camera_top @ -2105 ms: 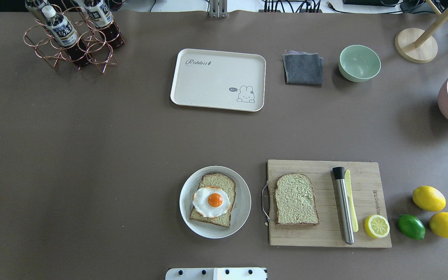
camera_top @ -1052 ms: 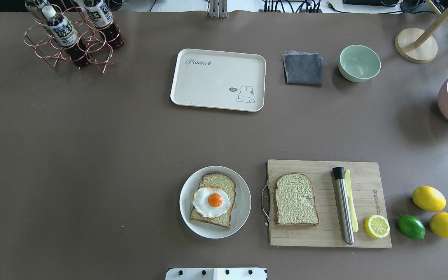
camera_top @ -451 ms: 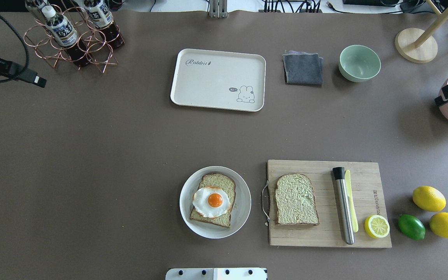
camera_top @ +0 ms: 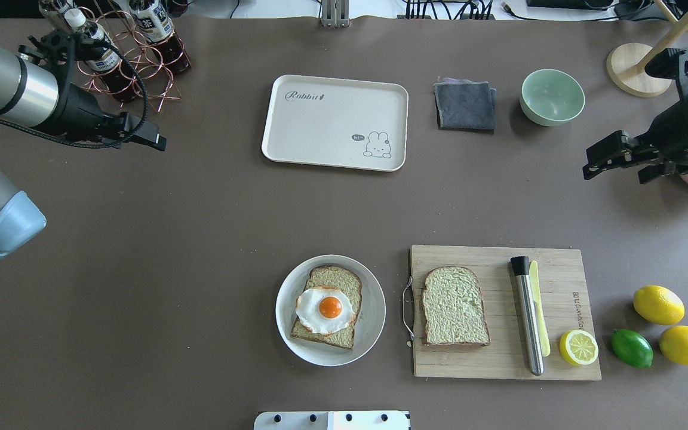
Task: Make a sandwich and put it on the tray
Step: 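Move the right gripper over the bread slice on the cutting board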
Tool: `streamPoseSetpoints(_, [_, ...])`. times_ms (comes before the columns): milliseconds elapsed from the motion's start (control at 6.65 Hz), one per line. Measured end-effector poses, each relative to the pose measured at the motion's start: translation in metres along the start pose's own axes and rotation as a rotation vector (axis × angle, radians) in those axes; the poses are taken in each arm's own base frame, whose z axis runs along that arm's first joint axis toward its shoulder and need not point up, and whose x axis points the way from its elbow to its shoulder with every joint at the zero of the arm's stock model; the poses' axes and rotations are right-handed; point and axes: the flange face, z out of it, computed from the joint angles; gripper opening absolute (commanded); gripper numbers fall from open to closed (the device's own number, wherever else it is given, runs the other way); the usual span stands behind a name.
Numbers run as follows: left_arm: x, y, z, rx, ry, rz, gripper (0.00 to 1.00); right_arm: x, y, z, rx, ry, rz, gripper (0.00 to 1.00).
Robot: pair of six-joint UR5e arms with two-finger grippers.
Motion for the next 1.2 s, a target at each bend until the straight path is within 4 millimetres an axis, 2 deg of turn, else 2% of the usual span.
streamPoseSetpoints(150, [0.036, 0.008, 0.017, 0.006, 0.015, -0.023, 0.98, -0.030, 0.027, 0.016, 0.027, -0.035, 0.020, 1.00])
streamPoseSetpoints(301, [0.064, 0.017, 0.031, 0.009, 0.026, -0.033, 0.98, -0.050, 0.056, 0.040, 0.059, -0.081, 0.036, 1.00])
streamPoseSetpoints(451, [0.077, 0.022, 0.037, 0.012, 0.032, -0.034, 0.98, -0.063, 0.087, 0.067, 0.082, -0.107, 0.049, 1.00])
streamPoseSetpoints(752, [0.090, 0.024, 0.038, 0.017, 0.043, -0.046, 0.98, -0.084, 0.145, 0.110, 0.112, -0.122, 0.057, 1.00])
streamPoseSetpoints(902, [0.092, 0.024, 0.039, 0.018, 0.045, -0.048, 0.98, -0.085, 0.160, 0.122, 0.117, -0.131, 0.046, 1.00])
streamPoseSetpoints(1203, [0.093, 0.024, 0.039, 0.026, 0.042, -0.050, 0.98, -0.072, 0.177, 0.148, 0.142, -0.170, 0.030, 0.95])
